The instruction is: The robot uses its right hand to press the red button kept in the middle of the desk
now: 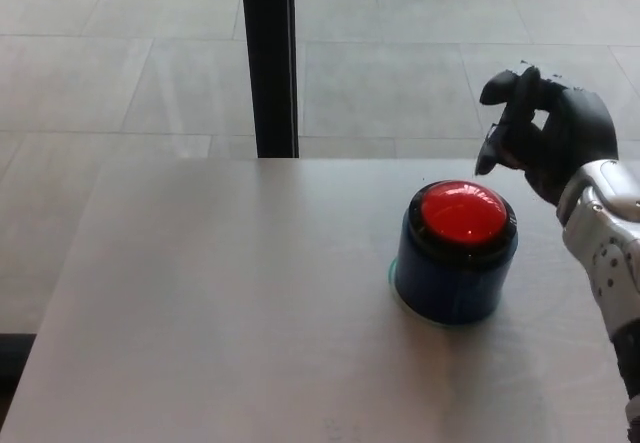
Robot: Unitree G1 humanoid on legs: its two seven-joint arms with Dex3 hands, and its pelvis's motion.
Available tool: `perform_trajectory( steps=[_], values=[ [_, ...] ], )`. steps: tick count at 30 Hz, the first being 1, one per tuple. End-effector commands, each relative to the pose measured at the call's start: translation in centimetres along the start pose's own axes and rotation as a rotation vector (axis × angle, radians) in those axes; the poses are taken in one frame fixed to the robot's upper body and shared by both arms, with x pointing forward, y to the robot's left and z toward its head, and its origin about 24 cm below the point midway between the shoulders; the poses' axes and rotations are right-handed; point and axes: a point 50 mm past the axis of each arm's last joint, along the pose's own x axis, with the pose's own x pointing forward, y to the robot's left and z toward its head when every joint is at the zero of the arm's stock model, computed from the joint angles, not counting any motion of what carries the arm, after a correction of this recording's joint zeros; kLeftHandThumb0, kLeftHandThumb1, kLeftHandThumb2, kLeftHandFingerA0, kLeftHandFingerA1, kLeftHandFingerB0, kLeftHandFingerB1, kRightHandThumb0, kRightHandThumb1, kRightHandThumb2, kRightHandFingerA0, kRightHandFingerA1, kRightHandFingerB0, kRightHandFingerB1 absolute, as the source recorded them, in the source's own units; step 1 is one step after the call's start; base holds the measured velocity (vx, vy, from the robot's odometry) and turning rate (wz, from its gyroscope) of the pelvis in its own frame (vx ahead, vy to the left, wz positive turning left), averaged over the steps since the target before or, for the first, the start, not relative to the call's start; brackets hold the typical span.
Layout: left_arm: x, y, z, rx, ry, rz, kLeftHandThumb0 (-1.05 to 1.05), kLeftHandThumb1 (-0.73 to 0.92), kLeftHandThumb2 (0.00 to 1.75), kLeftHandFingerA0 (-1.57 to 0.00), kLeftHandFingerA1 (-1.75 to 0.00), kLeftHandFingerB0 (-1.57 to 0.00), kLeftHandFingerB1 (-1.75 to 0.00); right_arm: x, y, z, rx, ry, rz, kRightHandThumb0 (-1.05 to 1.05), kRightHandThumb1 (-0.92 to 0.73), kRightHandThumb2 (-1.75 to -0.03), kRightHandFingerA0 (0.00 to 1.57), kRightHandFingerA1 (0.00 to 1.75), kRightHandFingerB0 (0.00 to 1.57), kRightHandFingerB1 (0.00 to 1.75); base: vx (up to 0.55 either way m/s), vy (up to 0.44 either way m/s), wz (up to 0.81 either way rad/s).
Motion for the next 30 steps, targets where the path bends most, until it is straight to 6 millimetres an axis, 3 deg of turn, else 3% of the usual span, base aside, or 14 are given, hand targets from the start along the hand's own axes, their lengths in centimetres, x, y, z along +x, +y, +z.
perform_trajectory(
  steps=[1, 2, 6, 7, 9, 14, 15, 18, 19, 20, 25, 26, 27, 30],
  values=[
    [0.0, 0.5, 0.3, 0.003, 0.006, 0.026, -0.71, 0.92, 1.16, -0.40, -1.17, -0.27, -0.90, -0.4, 0.2, -1.4, -0.081, -0.001, 0.038, -0.15, -0.46, -1.34, 0.95, 1.75, 0.80, 1.61, 0.00, 0.000, 0.00],
    [0.0, 0.5, 0.3, 0.010, 0.003, 0.022, -0.71, 0.92, 1.23, -0.52, -0.97, -0.34, -0.79, -0.5, 0.2, -1.7, -0.091, -0.001, 0.044, -0.15, -0.45, -1.33, 0.94, 1.75, 0.79, 1.60, 0.00, 0.000, 0.00],
    [0.0, 0.5, 0.4, 0.003, -0.006, 0.012, -0.71, 0.92, 1.16, -0.38, -1.17, -0.25, -0.89, -0.4, 0.1, -2.3, -0.119, 0.019, 0.030, -0.15, -0.47, -1.33, 0.95, 1.75, 0.80, 1.63, 0.00, 0.000, 0.00],
    [0.0, 0.4, 0.5, 0.000, -0.004, 0.017, -0.71, 0.92, 1.23, -0.51, -0.97, -0.31, -0.78, -0.4, 0.1, -2.3, -0.120, 0.021, 0.023, -0.15, -0.49, -1.29, 0.94, 1.75, 0.78, 1.62, 0.00, 0.000, 0.00],
    [0.0, 0.5, 0.4, 0.021, -0.003, 0.022, -0.71, 0.92, 1.15, -0.43, -1.20, -0.27, -0.91, -0.3, 0.2, -2.1, -0.123, 0.021, 0.019, -0.17, -0.49, -1.28, 0.94, 1.75, 0.78, 1.58, 0.00, 0.000, 0.00],
    [0.0, 0.5, 0.4, 0.028, -0.001, 0.012, -0.70, 0.92, 1.26, -0.52, -0.97, -0.33, -0.79, -0.2, 0.6, -1.7, -0.144, -0.001, 0.047, -0.19, -0.44, -1.36, 0.95, 1.75, 0.81, 1.57, 0.00, 0.000, 0.00],
    [0.0, 0.5, 0.3, 0.009, 0.008, 0.024, -0.70, 0.92, 1.14, -0.42, -1.19, -0.26, -0.88, -0.3, 0.6, -1.5, -0.192, -0.012, 0.061, -0.13, -0.44, -1.41, 0.99, 1.75, 0.85, 1.57, 0.00, 0.000, 0.00],
    [0.0, 0.6, 0.5, -0.004, 0.002, 0.021, -0.72, 0.92, 1.25, -0.55, -1.00, -0.33, -0.80, -0.3, 0.4, -1.7, -0.209, -0.014, 0.063, -0.14, -0.41, -1.46, 1.00, 1.75, 0.86, 1.56, 0.00, 0.000, 0.00],
    [0.0, 0.6, 0.5, -0.003, 0.003, 0.021, -0.73, 0.92, 1.15, -0.41, -1.22, -0.27, -0.92, -0.4, 0.3, -1.8, -0.198, -0.008, 0.062, -0.14, -0.42, -1.45, 1.00, 1.75, 0.86, 1.56, 0.00, 0.000, 0.00],
    [0.0, 0.5, 0.5, 0.011, 0.002, 0.020, -0.73, 0.92, 1.23, -0.53, -0.98, -0.33, -0.79, -0.4, 0.1, -2.0, -0.191, 0.005, 0.053, -0.12, -0.46, -1.40, 1.01, 1.75, 0.85, 1.56, 0.00, 0.000, 0.00],
    [0.0, 0.5, 0.5, 0.006, -0.008, 0.007, -0.73, 0.92, 1.24, -0.48, -0.94, -0.30, -0.77, -0.8, -0.3, -3.2, -0.184, 0.049, 0.026, -0.16, -0.52, -1.24, 0.94, 1.75, 0.79, 1.57, 0.00, 0.000, 0.00],
    [0.0, 0.5, 0.5, 0.011, -0.007, 0.010, -0.72, 0.92, 1.15, -0.38, -1.16, -0.24, -0.88, -0.9, -0.4, -3.8, -0.176, 0.059, 0.029, -0.15, -0.51, -1.24, 0.97, 1.75, 0.81, 1.54, 0.00, 0.000, 0.00],
    [0.0, 0.5, 0.6, 0.010, -0.007, 0.012, -0.73, 0.92, 1.23, -0.50, -0.96, -0.31, -0.78, -1.0, -0.4, -4.2, -0.169, 0.067, 0.029, -0.14, -0.49, -1.28, 0.98, 1.75, 0.81, 1.55, 0.00, 0.000, 0.00],
    [0.1, 0.4, 0.6, 0.025, -0.003, 0.017, -0.73, 0.92, 1.15, -0.43, -1.20, -0.26, -0.89, -1.3, -0.2, -5.1, -0.163, 0.092, 0.027, -0.14, -0.51, -1.25, 0.96, 1.75, 0.80, 1.56, 0.00, 0.000, 0.00]
  ],
)
